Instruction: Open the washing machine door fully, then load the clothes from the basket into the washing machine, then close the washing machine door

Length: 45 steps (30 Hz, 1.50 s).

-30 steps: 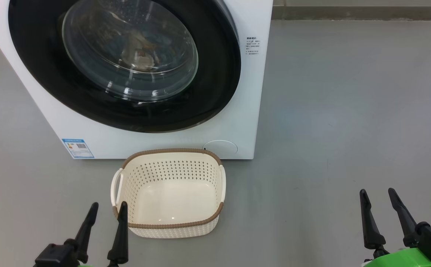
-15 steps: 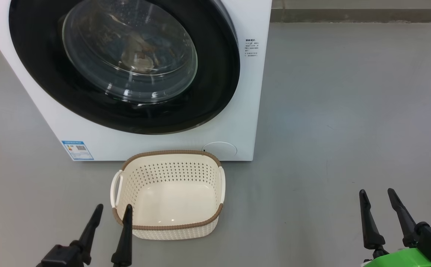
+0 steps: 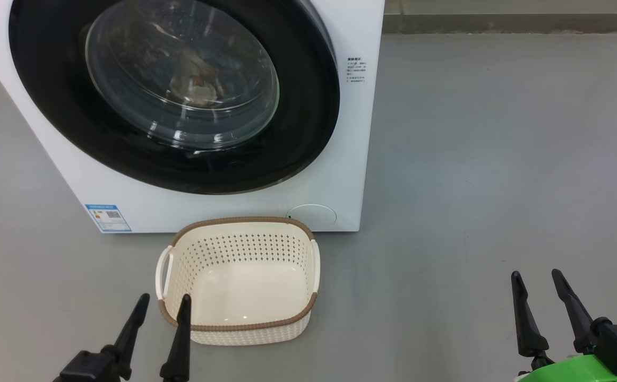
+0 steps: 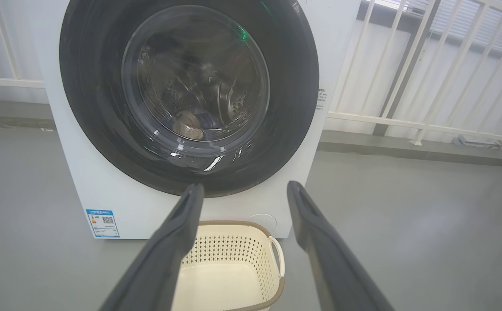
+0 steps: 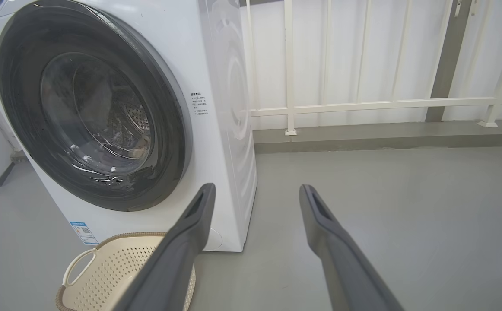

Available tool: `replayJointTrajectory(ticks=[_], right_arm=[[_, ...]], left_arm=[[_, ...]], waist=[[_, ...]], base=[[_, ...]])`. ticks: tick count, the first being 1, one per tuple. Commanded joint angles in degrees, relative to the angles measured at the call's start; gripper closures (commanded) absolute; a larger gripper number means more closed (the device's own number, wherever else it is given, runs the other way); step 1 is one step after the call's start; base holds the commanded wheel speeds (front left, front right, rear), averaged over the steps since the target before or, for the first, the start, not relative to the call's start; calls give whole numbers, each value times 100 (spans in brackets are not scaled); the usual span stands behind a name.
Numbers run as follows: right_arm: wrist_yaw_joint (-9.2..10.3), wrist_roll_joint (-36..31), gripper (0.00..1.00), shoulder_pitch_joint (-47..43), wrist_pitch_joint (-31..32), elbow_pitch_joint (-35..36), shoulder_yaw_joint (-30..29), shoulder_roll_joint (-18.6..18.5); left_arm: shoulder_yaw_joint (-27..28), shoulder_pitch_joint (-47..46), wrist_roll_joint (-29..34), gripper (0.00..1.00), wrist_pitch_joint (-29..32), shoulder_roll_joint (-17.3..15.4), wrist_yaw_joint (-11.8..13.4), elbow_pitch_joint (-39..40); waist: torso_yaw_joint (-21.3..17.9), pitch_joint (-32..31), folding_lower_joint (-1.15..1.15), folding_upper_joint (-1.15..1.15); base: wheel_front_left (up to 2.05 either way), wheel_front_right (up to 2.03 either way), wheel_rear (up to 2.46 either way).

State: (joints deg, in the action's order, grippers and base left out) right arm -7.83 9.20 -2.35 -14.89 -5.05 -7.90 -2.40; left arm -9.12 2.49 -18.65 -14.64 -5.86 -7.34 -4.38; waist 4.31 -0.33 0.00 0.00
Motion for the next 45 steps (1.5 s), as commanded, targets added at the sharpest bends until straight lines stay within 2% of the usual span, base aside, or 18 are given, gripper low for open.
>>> replayJointTrajectory(ticks=[1,5,6,12,16,20,45], right_arm=[[34,5,0,120,-11,137,173,-48],[34,3,0,118,-11,142,186,-48],[0,1,100,1,1,-5,14,0],[0,136,100,13,63,-262,-10,36],[1,474,100,40,154,-280,-2,32],[2,741,100,63,215,-300,11,30],[9,2402,100,236,631,-428,44,13]], left_arm=[[168,-96,-34,0,-36,-82,-14,155],[206,-88,9,0,-36,-82,-14,172],[19,1,2,100,1,-2,0,7],[-3,33,-127,100,27,55,6,-189],[44,6,-448,100,94,43,7,-212],[77,-26,-700,100,149,37,7,-243],[306,-218,-2243,100,503,24,-2,-420]], waist=[[-2,-1,0,0],[3,-1,0,0],[2,-1,0,0],[-1,0,-1,0],[-24,-12,-13,0],[-38,0,-1,0],[-124,14,0,0]], base=[[0,0,0],[0,0,0],[0,0,0],[0,0,0],[0,0,0],[0,0,0],[0,0,0]])
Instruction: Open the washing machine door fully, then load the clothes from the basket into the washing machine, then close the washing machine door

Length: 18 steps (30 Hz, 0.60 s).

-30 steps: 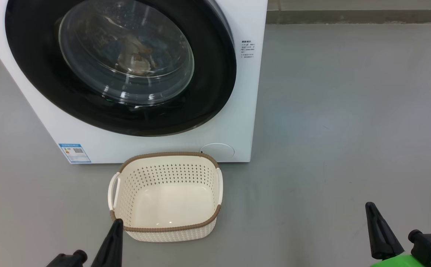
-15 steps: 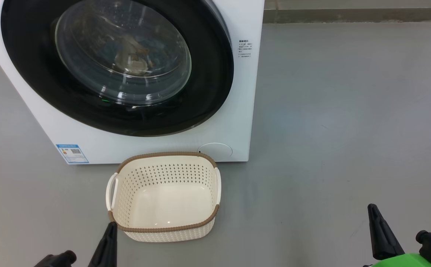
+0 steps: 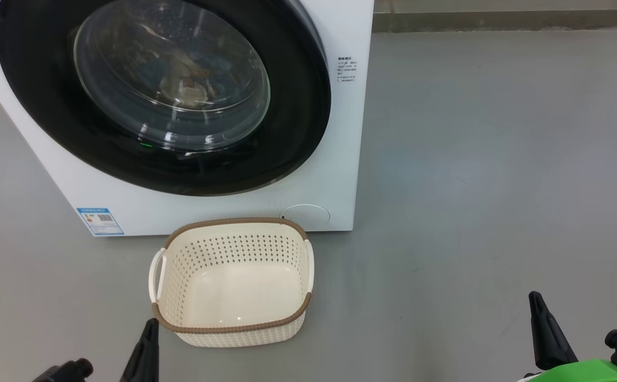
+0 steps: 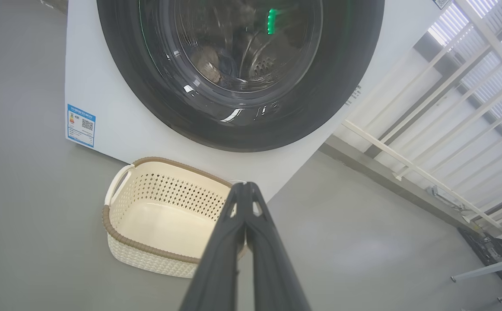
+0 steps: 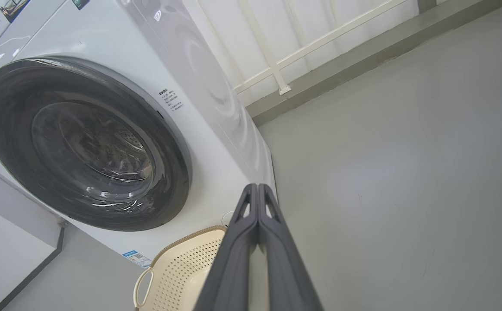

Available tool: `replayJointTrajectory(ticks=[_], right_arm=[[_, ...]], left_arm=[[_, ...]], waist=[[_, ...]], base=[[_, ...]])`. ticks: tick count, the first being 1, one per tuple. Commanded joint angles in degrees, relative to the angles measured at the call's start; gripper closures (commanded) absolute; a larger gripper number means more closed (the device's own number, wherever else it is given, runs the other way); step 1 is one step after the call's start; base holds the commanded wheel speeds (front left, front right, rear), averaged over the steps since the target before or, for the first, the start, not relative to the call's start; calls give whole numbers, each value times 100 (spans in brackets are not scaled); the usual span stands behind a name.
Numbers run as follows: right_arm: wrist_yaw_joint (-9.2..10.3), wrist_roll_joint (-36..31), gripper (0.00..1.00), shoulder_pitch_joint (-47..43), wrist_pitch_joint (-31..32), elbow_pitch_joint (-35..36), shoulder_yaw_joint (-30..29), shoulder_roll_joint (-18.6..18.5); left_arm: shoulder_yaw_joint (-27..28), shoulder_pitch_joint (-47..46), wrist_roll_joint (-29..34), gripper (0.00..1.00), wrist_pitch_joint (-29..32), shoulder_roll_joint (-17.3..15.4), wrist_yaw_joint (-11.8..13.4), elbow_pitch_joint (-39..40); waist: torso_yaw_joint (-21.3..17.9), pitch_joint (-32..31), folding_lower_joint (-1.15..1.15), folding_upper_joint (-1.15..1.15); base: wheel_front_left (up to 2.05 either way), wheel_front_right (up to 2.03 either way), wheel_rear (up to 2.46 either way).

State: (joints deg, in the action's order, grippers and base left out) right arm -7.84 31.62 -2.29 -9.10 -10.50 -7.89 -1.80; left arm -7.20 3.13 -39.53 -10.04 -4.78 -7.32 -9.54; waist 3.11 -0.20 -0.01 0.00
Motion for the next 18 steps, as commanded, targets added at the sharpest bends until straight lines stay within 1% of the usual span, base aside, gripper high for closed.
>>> replayJointTrajectory(ticks=[1,18], right_arm=[[10,226,100,237,69,112,44,-48],[15,1286,100,348,340,28,61,-59]], left_arm=[[124,-289,-215,100,58,-84,-5,91],[296,-400,-1179,100,303,-73,-7,0]], waist=[[-7,1,1,0],[-63,8,1,0]], base=[[0,0,0],[0,0,0]])
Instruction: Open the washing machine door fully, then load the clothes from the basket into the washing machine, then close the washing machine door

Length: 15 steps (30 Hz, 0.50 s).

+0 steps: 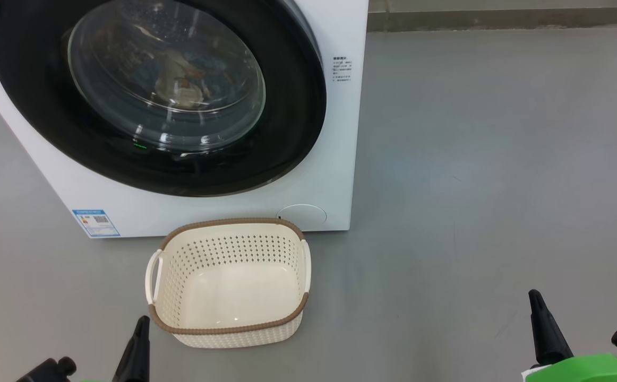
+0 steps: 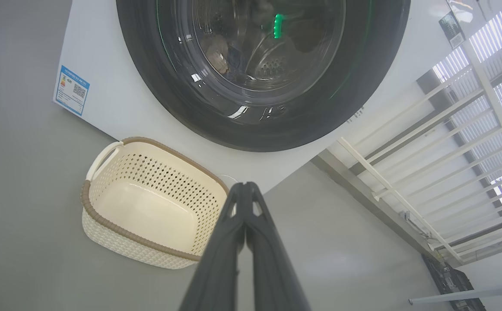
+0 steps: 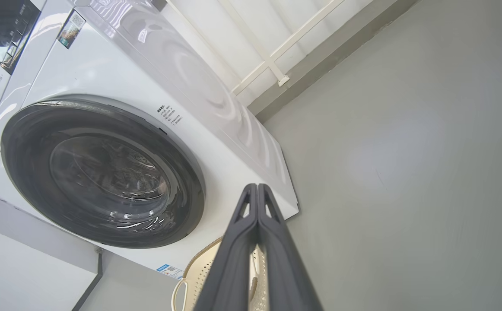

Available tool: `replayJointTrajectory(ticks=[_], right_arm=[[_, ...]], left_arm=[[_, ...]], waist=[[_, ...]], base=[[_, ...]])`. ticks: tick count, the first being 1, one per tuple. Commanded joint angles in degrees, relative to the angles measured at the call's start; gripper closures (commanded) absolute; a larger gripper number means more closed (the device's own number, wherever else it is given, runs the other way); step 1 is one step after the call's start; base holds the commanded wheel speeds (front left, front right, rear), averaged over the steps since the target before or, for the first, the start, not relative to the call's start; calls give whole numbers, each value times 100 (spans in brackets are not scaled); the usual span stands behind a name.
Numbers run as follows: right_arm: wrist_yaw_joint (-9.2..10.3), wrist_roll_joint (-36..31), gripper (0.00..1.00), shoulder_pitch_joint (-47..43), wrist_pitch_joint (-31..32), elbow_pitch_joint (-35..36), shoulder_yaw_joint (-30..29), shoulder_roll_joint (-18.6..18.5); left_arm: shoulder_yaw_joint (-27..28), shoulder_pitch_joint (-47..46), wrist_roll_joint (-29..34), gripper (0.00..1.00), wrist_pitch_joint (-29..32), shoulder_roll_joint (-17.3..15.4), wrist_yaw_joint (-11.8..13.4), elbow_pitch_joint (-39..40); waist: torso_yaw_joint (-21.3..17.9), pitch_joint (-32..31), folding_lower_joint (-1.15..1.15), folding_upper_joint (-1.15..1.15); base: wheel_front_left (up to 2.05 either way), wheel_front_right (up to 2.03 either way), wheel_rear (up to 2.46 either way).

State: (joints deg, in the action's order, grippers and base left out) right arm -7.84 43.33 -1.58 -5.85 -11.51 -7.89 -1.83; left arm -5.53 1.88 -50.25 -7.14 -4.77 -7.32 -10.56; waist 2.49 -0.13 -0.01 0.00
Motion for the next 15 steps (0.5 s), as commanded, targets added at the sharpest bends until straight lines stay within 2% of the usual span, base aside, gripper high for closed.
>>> replayJointTrajectory(ticks=[1,15], right_arm=[[15,182,100,284,32,124,62,-57],[19,1109,100,381,269,50,77,-66]], left_arm=[[140,-281,-168,100,29,-74,-7,96],[302,-381,-1001,100,253,-56,-9,12]], waist=[[-5,1,0,0],[-53,7,0,0]], base=[[0,0,0],[0,0,0]])
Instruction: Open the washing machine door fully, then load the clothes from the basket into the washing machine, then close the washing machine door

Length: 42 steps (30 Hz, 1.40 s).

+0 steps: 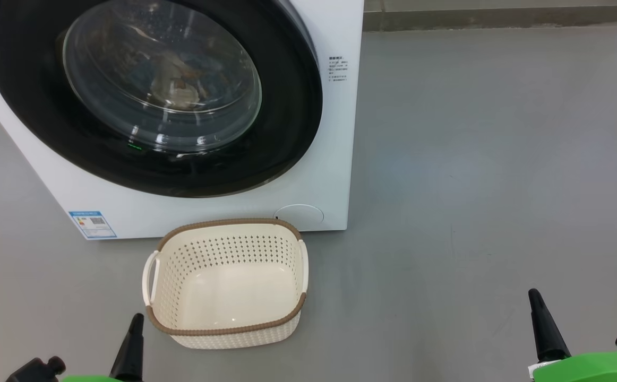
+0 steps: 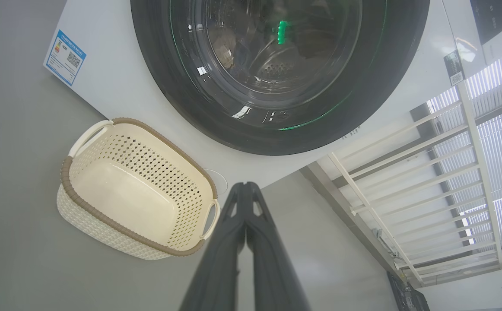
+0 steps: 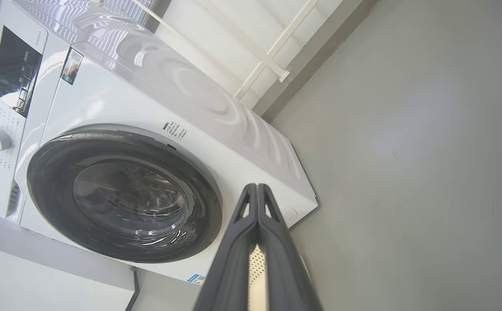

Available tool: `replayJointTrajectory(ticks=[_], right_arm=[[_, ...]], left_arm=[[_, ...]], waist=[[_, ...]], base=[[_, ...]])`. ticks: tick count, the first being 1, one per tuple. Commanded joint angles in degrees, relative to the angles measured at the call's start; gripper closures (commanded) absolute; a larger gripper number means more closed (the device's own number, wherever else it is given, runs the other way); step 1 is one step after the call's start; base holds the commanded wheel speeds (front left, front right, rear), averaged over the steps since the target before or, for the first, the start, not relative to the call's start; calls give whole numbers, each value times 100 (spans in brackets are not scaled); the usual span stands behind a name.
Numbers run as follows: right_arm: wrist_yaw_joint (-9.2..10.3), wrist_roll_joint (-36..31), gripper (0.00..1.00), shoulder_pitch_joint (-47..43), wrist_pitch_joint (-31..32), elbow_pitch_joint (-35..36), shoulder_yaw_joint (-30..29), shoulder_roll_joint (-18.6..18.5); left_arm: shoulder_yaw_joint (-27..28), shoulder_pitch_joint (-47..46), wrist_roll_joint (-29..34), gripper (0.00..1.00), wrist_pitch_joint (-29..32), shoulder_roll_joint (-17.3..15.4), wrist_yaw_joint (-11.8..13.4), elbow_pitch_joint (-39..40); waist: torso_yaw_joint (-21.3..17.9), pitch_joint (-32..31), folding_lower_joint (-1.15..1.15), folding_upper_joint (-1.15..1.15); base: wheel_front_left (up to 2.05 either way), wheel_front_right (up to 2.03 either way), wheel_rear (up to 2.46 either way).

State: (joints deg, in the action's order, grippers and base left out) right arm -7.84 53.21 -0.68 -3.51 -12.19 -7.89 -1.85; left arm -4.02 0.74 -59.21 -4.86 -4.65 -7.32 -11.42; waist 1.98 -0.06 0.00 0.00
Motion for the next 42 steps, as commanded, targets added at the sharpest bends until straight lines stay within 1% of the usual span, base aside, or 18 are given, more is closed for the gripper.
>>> replayJointTrajectory(ticks=[1,42], right_arm=[[19,187,100,297,52,113,78,-65],[31,2906,100,582,747,-104,122,-92]], left_arm=[[163,-274,-164,100,42,-67,-9,91],[679,-570,-2574,100,734,14,-14,-163]], waist=[[-5,1,0,0],[-147,18,0,0]], base=[[0,0,0],[0,0,0]])
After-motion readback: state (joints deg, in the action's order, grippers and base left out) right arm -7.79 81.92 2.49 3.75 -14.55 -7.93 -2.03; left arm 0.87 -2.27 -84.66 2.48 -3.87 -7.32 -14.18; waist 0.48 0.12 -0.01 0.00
